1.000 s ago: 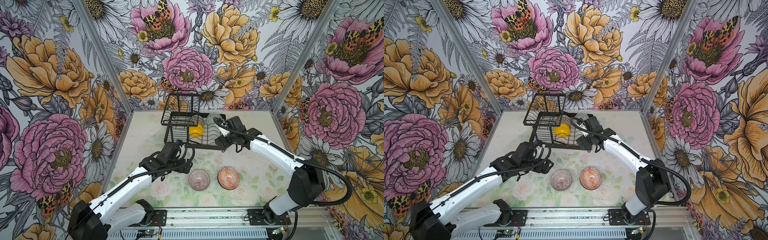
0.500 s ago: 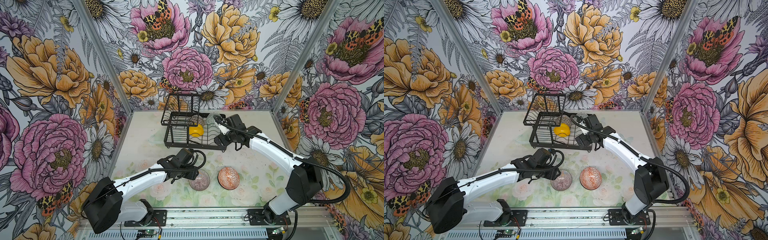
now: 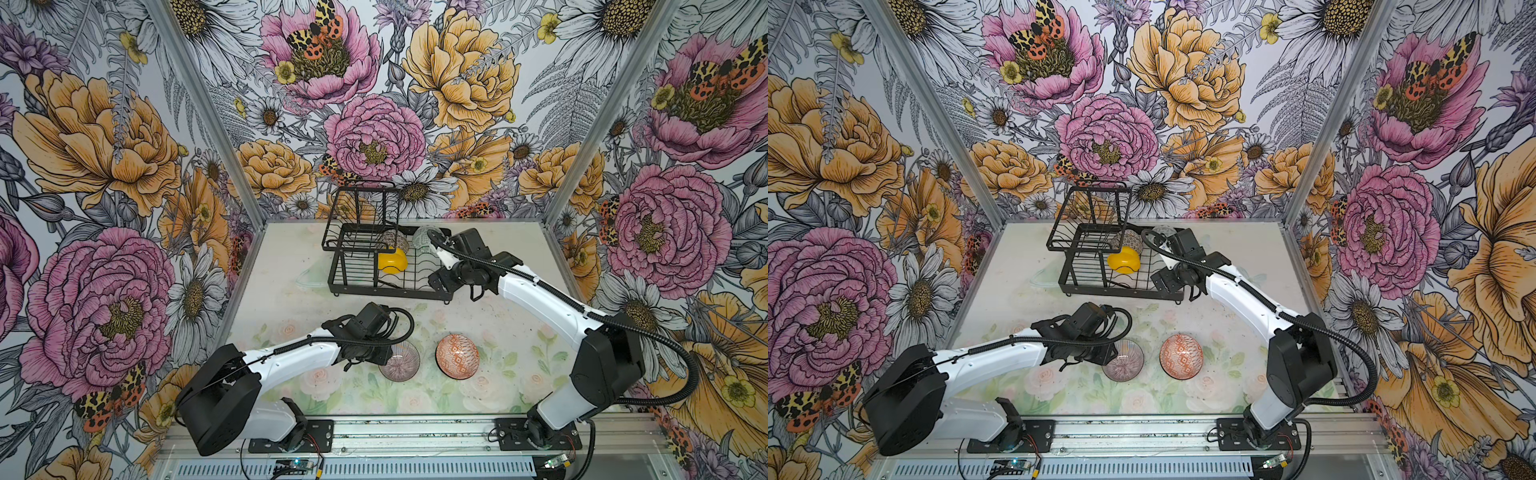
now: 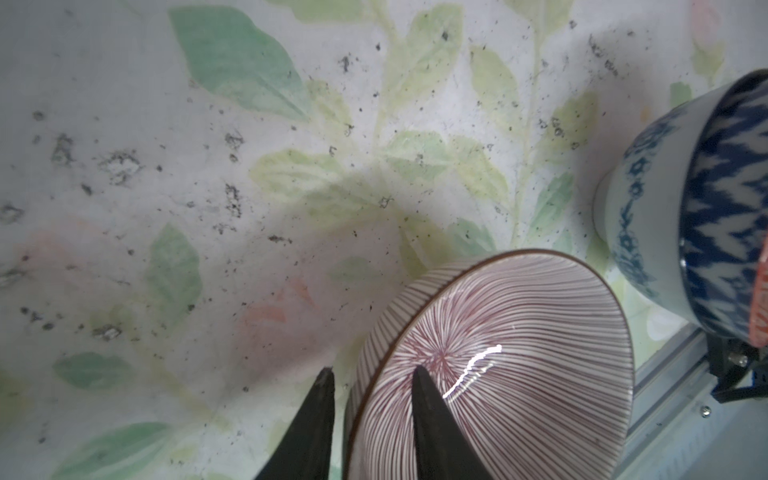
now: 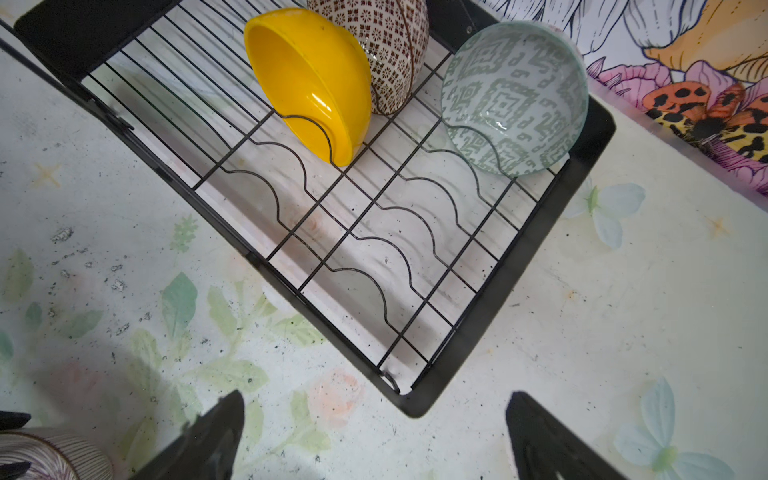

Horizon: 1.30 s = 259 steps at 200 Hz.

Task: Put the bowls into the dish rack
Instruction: 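Lower the left gripper onto the pink-striped bowl rim and close it, then lift the pink-striped bowl toward the rack with the left gripper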

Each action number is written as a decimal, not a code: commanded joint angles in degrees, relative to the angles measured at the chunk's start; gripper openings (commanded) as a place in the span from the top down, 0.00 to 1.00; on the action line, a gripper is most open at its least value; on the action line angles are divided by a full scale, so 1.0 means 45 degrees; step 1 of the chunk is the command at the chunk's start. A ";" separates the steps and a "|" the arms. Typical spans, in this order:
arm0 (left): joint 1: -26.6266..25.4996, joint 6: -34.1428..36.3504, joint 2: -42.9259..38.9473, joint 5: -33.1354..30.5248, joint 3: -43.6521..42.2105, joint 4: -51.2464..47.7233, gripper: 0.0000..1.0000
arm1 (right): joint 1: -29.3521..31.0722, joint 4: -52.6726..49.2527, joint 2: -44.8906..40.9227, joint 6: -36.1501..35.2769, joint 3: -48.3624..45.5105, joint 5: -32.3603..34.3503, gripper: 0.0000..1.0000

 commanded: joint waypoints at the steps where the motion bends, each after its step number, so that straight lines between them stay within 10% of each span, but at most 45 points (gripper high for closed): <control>1: -0.0095 -0.0100 0.0029 0.0120 -0.0127 0.0289 0.73 | -0.0081 0.0048 0.0222 0.0306 0.0215 -0.0185 0.00; 86: 0.0052 -0.0040 -0.0199 -0.0293 0.0051 0.0120 1.00 | -0.0273 0.0015 0.0056 0.0344 0.0163 -0.0315 0.00; 259: 0.0415 0.0791 -0.1548 -0.0669 0.1535 -0.0361 1.00 | -0.0468 0.0035 -0.1309 0.1048 -0.0299 -0.0868 0.01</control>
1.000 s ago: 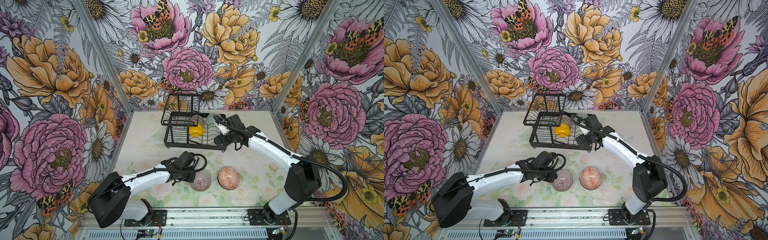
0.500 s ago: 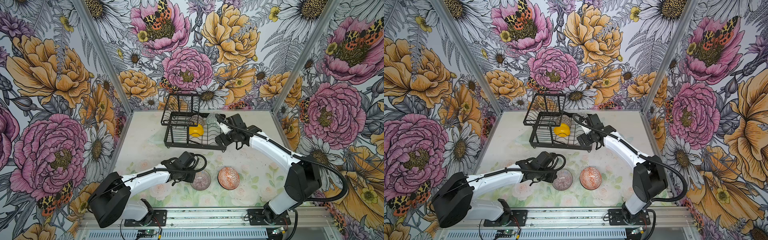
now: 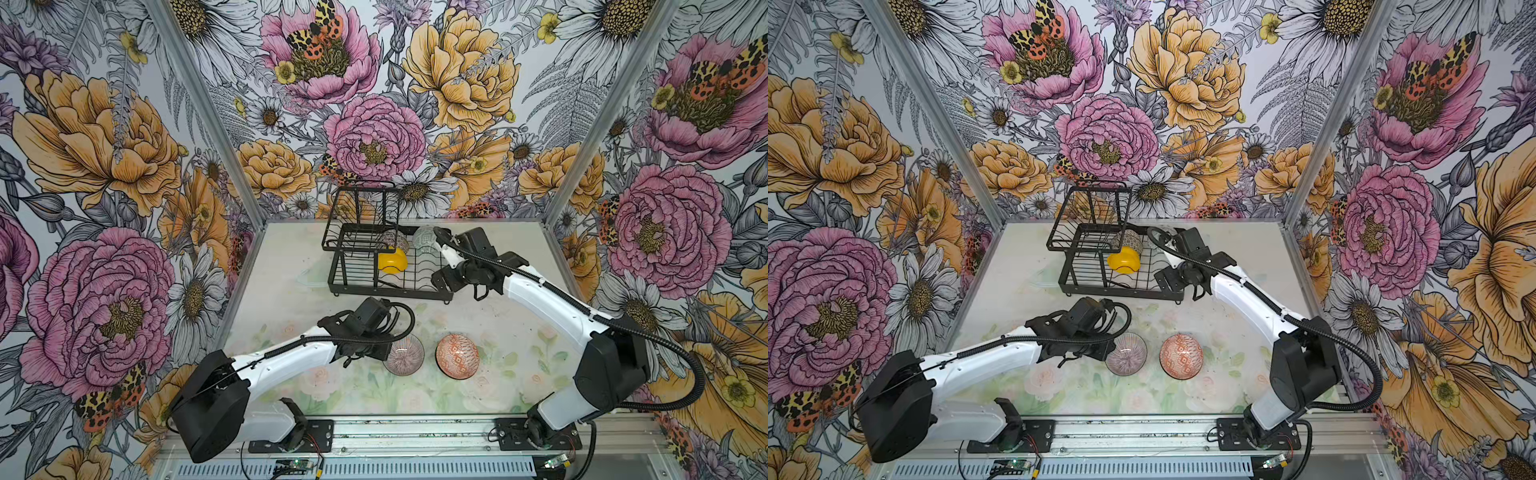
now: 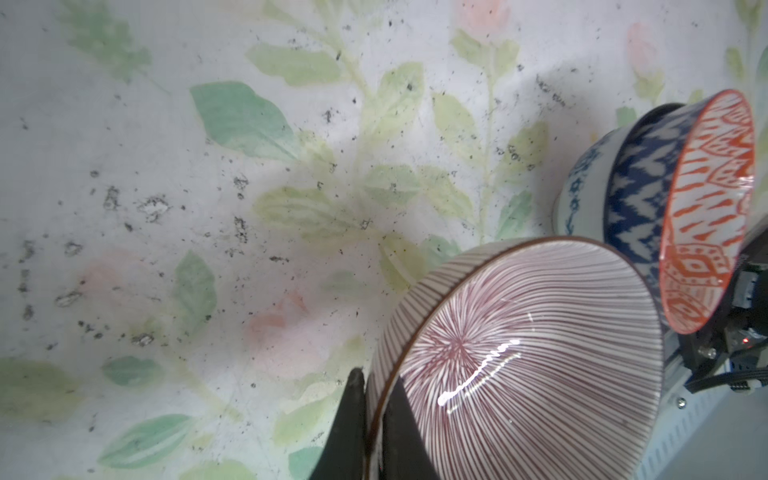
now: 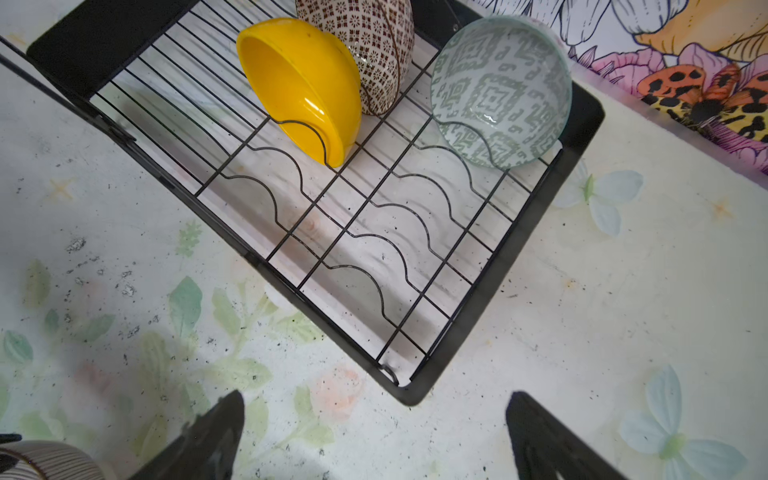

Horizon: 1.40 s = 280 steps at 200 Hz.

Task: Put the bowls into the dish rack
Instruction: 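Lift the pink-striped bowl toward the rack with the left gripper, then bring the right gripper to the pink-striped bowl held by the left gripper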

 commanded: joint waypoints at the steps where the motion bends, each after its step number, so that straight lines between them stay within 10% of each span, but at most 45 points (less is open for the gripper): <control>1: 0.0258 0.0194 -0.0802 -0.0457 0.0769 0.0321 1.00 | -0.0125 0.0072 -0.0785 0.0613 -0.0119 -0.0512 0.01; 152: -0.0174 0.1236 -0.1081 -0.7070 0.4162 0.2481 1.00 | 0.1465 0.0219 -0.3301 0.3919 -0.0076 -0.1748 0.04; 280: -0.0891 0.1606 0.0396 -0.6309 0.5425 0.3417 1.00 | 0.2065 0.1544 -0.2627 0.5652 -0.0527 0.0381 0.62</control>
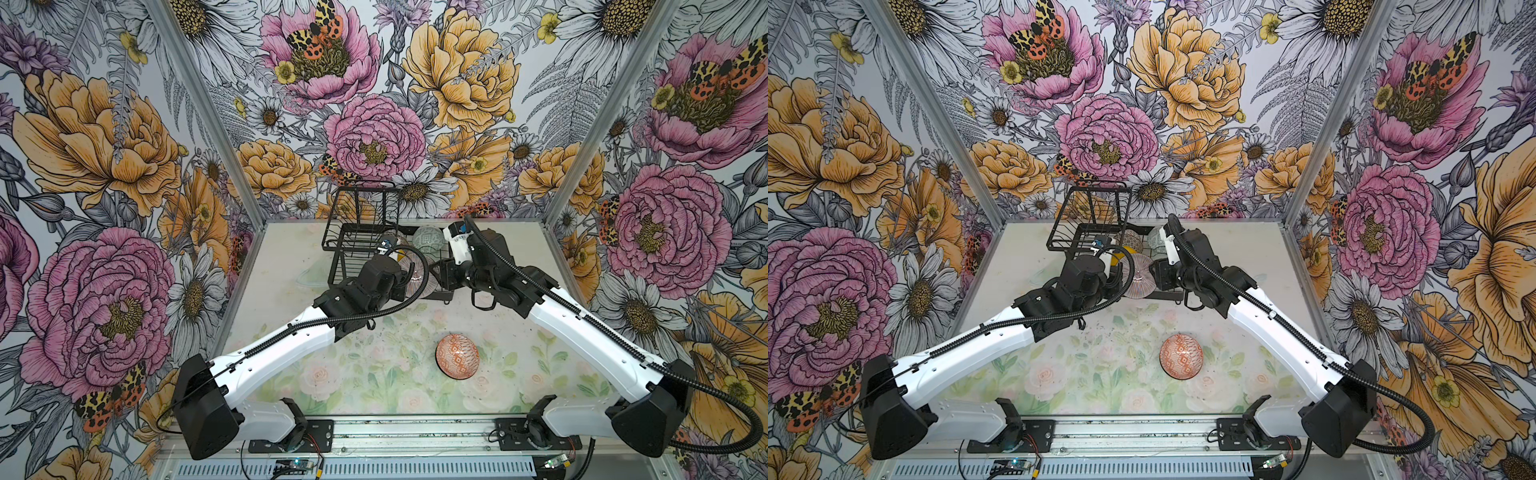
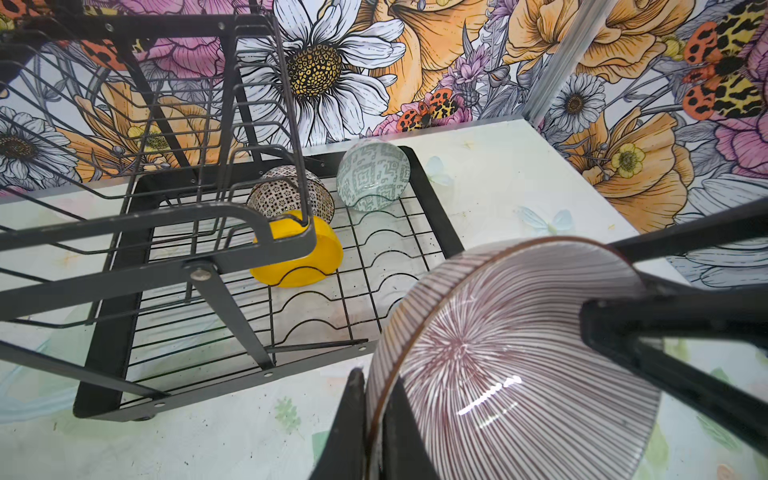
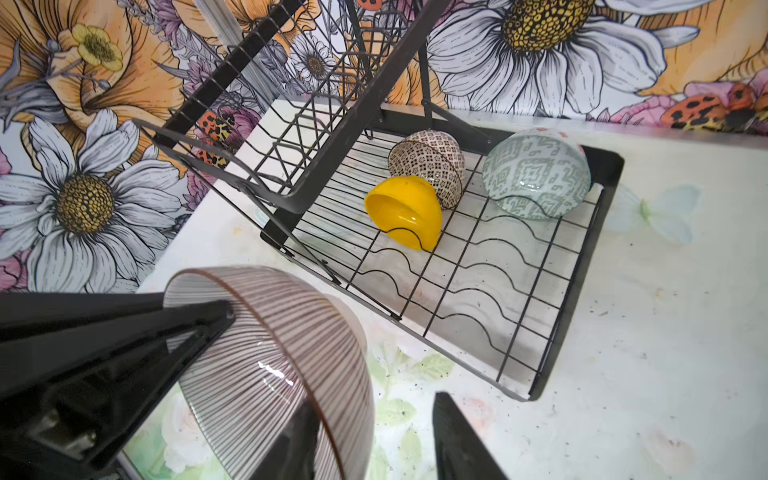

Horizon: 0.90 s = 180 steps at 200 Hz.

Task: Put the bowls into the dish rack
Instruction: 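Bring the right gripper to the pink-striped bowl held by the left gripper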

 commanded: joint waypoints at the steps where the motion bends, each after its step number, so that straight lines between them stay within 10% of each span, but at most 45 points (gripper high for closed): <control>1: -0.0128 0.0038 0.0027 0.0195 0.0497 0.1144 1.00 | 0.0188 0.0544 0.0307 0.0372 -0.0169 0.0492 0.63; 67: -0.0148 0.0126 0.0384 0.0928 0.0478 0.1594 1.00 | 0.0269 0.0916 0.0390 0.0424 -0.0465 0.0785 1.00; 113: 0.0191 0.0491 0.0332 0.1441 0.0680 0.0765 1.00 | 0.0234 0.0911 0.0260 -0.0153 -0.0342 0.1341 1.00; 149: 0.1140 0.1386 0.0153 0.2941 0.1332 -0.1406 0.04 | -0.0104 0.0930 0.0040 -0.1759 -0.0233 0.2385 1.00; 180: 0.1860 0.2075 0.0124 0.3573 0.1968 -0.2685 0.01 | -0.0440 0.1916 0.0293 -0.4639 -0.0497 0.4825 1.00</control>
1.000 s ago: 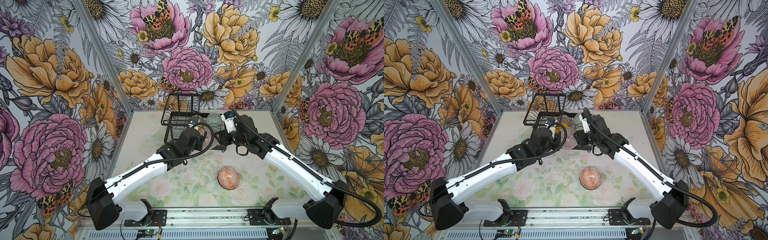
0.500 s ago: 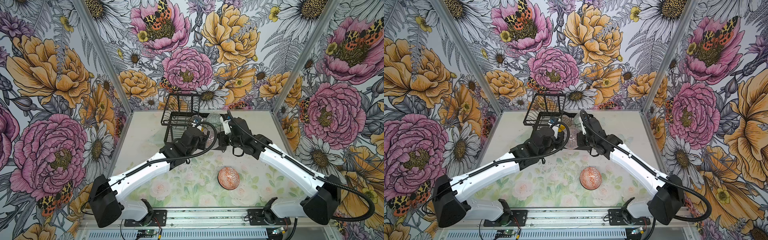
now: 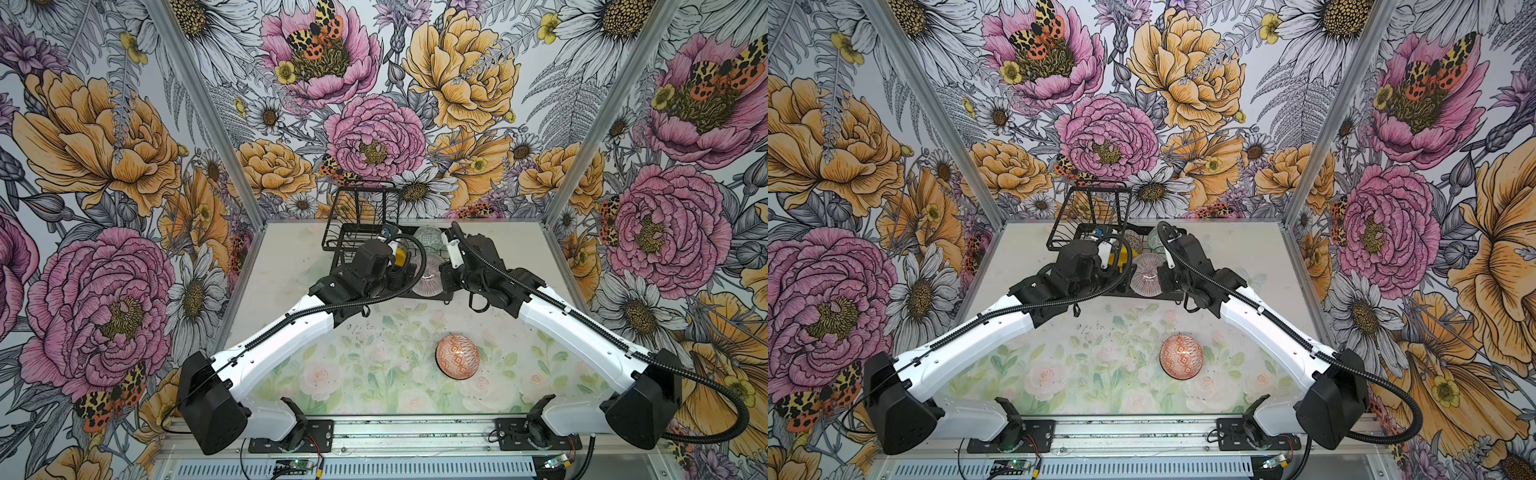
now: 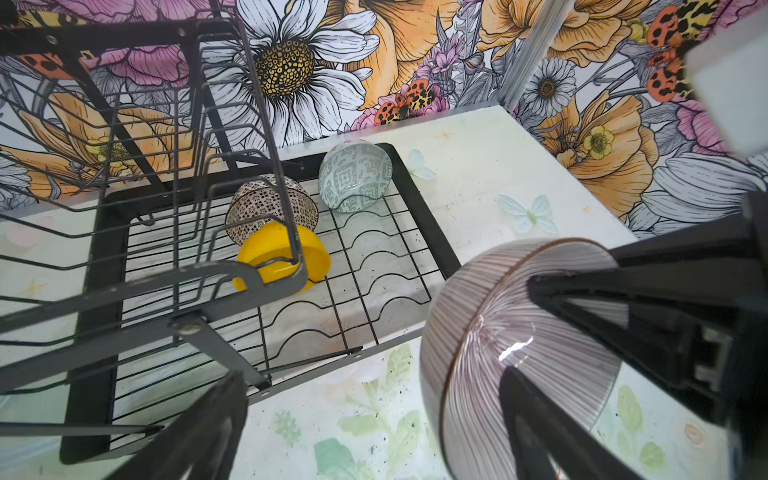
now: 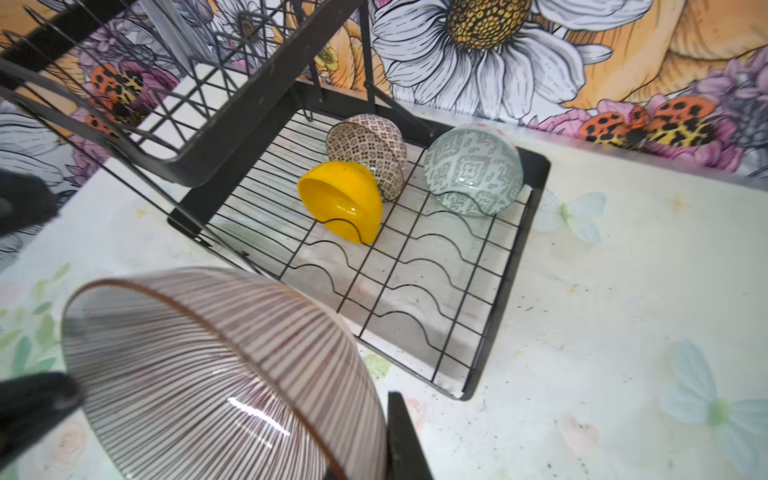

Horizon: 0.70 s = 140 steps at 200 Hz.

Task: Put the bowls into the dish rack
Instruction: 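Bring the right gripper to the pink-striped bowl held by the left gripper, then grasp the pink-striped bowl with the right gripper while the left gripper releases it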

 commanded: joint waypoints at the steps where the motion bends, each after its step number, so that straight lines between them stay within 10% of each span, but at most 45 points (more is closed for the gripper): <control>1: 0.0468 0.0868 -0.0339 0.1126 0.0614 -0.1414 0.01 | -0.0277 0.1606 -0.0130 -0.2627 0.0108 0.2417 1.00; 140: 0.1437 0.0763 -0.0017 0.2166 0.1139 -0.2160 0.01 | -0.1082 1.6223 0.5066 -1.4315 -0.2474 0.4311 1.00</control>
